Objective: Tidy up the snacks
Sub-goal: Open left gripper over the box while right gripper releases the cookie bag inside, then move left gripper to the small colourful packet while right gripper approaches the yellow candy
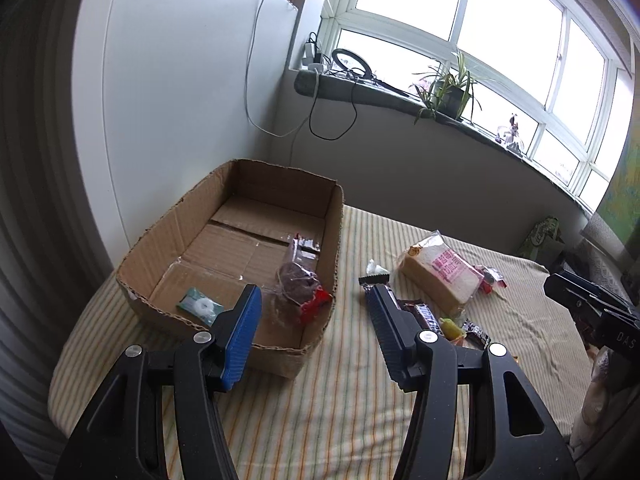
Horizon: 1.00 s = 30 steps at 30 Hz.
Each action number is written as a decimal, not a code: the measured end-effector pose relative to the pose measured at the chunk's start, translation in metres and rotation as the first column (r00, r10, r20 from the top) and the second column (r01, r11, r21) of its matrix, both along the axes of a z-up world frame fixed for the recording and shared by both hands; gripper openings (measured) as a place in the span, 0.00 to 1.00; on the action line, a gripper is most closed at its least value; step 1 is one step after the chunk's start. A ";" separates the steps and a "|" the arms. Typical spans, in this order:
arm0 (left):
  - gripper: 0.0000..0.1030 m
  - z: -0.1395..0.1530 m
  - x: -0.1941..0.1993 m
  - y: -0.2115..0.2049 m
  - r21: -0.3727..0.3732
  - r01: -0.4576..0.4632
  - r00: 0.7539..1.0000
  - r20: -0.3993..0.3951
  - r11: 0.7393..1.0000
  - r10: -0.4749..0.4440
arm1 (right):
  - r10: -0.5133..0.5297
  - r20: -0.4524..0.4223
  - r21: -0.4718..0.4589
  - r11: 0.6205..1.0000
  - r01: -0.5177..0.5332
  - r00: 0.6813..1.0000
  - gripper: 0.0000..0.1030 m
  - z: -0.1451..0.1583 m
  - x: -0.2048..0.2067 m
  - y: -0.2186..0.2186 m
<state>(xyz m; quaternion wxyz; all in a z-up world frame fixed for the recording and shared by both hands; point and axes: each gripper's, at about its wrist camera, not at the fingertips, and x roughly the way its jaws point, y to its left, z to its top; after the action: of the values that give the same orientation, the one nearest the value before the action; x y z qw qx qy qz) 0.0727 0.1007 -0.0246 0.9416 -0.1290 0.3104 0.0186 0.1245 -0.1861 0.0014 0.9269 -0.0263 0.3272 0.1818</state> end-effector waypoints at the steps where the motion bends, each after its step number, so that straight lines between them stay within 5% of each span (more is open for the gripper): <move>1: 0.53 -0.001 0.000 -0.005 -0.004 0.010 1.000 -0.003 1.000 -0.010 | -0.013 -0.005 -0.006 1.000 0.013 1.000 0.72 -0.003 -0.002 -0.008; 9: 0.53 -0.014 0.003 -0.049 -0.019 0.107 0.993 -0.039 0.994 -0.107 | -0.079 -0.079 -0.026 0.997 0.077 0.994 0.72 -0.038 -0.014 -0.056; 20: 0.53 -0.042 0.022 -0.114 0.001 0.260 0.960 -0.109 0.966 -0.258 | -0.047 -0.185 -0.022 0.999 0.043 0.982 0.66 -0.089 -0.010 -0.047; 30: 0.35 -0.054 0.044 -0.139 0.043 0.332 0.936 -0.136 0.942 -0.324 | -0.046 -0.214 -0.011 0.999 0.045 0.976 0.60 -0.102 -0.001 -0.045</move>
<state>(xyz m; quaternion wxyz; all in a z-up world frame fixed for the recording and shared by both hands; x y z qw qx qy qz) 0.1162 -0.0379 -0.0787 0.9135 -0.0433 0.3862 -0.1203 0.1237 -0.2313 -0.1010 0.8902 -0.0018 0.4261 0.1615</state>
